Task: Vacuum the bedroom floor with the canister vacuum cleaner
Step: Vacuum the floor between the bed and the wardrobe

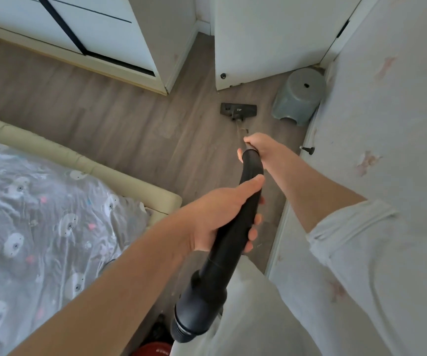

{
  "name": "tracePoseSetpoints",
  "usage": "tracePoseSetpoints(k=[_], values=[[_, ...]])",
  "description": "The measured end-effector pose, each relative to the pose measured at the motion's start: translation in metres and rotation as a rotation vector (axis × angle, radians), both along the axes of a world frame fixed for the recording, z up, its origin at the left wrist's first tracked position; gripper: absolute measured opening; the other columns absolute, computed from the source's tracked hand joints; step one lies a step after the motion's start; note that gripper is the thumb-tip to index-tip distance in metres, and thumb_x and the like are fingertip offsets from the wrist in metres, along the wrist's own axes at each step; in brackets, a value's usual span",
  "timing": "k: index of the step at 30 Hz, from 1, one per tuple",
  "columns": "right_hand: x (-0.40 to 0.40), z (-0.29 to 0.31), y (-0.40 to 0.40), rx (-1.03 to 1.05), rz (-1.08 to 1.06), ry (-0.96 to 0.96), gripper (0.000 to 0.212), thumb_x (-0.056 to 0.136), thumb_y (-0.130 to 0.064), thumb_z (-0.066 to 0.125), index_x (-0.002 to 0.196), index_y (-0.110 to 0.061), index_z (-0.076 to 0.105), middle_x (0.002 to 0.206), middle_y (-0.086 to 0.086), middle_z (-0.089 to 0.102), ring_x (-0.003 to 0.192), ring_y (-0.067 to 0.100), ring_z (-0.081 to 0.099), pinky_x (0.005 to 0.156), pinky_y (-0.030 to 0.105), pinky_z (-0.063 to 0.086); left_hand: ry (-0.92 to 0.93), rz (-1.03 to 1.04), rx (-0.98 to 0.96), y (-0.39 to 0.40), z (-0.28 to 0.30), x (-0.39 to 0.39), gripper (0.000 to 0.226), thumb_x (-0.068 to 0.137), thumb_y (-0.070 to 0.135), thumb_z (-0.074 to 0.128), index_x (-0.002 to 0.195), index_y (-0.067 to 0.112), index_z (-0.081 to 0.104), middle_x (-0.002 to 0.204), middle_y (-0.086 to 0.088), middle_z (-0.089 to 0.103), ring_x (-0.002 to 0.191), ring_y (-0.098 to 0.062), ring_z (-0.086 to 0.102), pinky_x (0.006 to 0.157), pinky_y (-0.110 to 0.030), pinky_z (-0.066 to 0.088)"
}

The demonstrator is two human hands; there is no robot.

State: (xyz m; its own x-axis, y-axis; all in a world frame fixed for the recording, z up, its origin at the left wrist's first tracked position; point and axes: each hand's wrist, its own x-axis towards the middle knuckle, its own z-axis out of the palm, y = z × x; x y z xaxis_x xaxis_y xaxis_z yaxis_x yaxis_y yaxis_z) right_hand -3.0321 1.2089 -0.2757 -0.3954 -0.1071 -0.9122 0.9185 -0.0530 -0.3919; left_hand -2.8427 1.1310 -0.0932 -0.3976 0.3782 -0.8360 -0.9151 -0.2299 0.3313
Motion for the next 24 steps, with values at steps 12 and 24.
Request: tracePoseSetpoints(k=[12,24], values=[[0.092,0.018,0.109,0.019,-0.182,-0.011,0.010,0.099,-0.009,0.048,0.090,-0.011,0.046,0.094,0.015,0.048,0.072,0.025,0.054,0.057,0.033,0.054,0.030,-0.274,0.004,0.037,0.024,0.057,0.047,0.096,0.061,0.056,0.105,0.016,0.054,0.065,0.000,0.056,0.048,-0.015,0.053,0.049,-0.025,0.050],[-0.007,0.001,0.127,0.135,-0.022,0.048,0.023,0.102,-0.017,0.048,0.120,-0.016,0.035,0.113,0.015,0.047,0.084,0.022,0.059,0.048,0.028,0.057,0.061,-0.109,-0.026,0.085,-0.037,-0.014,0.043,0.094,0.059,0.060,0.101,0.017,0.060,0.064,0.002,0.060,0.050,-0.015,0.055,0.051,-0.028,0.051]])
